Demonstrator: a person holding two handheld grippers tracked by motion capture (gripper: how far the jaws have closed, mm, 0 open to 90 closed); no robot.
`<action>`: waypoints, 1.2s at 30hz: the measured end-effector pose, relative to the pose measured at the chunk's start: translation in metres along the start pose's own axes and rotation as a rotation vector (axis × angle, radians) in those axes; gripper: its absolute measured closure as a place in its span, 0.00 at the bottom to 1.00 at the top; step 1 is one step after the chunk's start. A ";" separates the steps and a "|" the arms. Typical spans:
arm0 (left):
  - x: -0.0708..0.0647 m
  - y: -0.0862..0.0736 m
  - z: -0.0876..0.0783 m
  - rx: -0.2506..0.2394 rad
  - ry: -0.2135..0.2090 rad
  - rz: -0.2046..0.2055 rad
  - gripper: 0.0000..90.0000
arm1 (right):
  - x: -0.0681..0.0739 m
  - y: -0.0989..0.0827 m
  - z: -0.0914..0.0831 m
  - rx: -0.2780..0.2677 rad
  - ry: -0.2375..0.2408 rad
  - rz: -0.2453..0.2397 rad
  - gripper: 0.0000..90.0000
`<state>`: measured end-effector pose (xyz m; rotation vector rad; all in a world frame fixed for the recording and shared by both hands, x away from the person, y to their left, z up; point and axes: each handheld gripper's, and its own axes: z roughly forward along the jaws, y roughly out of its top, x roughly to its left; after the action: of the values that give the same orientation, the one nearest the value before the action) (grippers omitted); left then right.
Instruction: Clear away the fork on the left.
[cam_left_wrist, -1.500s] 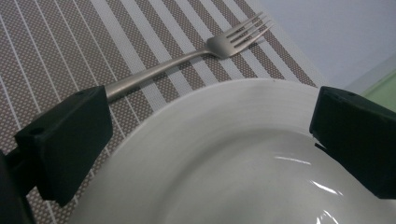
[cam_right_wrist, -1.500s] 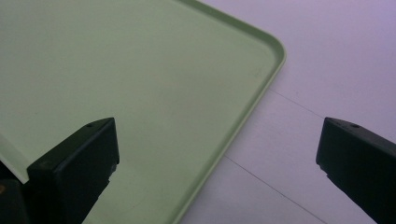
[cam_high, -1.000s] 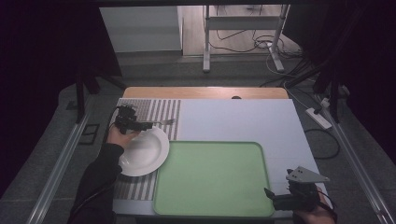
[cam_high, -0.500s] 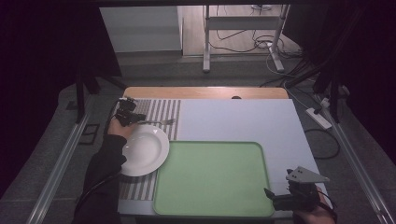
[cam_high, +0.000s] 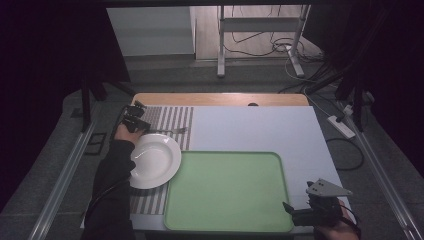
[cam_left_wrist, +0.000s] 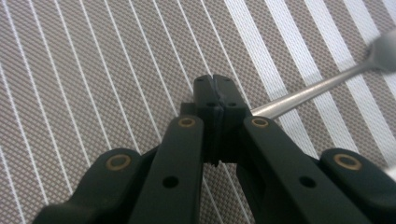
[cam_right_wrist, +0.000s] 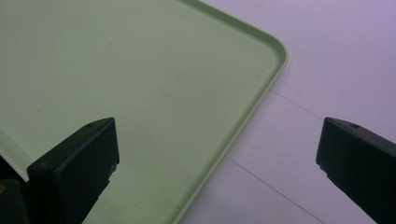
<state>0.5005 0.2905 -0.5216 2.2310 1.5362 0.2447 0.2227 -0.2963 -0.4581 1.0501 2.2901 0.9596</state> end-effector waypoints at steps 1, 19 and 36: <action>0.000 -0.001 -0.001 0.005 -0.010 0.005 0.99 | 0.000 0.000 0.000 0.000 -0.001 0.001 0.00; -0.008 -0.014 -0.008 0.050 -0.123 0.080 0.99 | 0.001 0.000 0.000 -0.005 -0.006 -0.009 0.00; -0.030 0.007 -0.008 -0.102 -0.113 0.101 0.18 | 0.001 0.000 0.000 -0.006 -0.010 -0.005 0.00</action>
<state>0.4919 0.2628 -0.5086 2.2056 1.3246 0.2180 0.2218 -0.2958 -0.4580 1.0442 2.2786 0.9568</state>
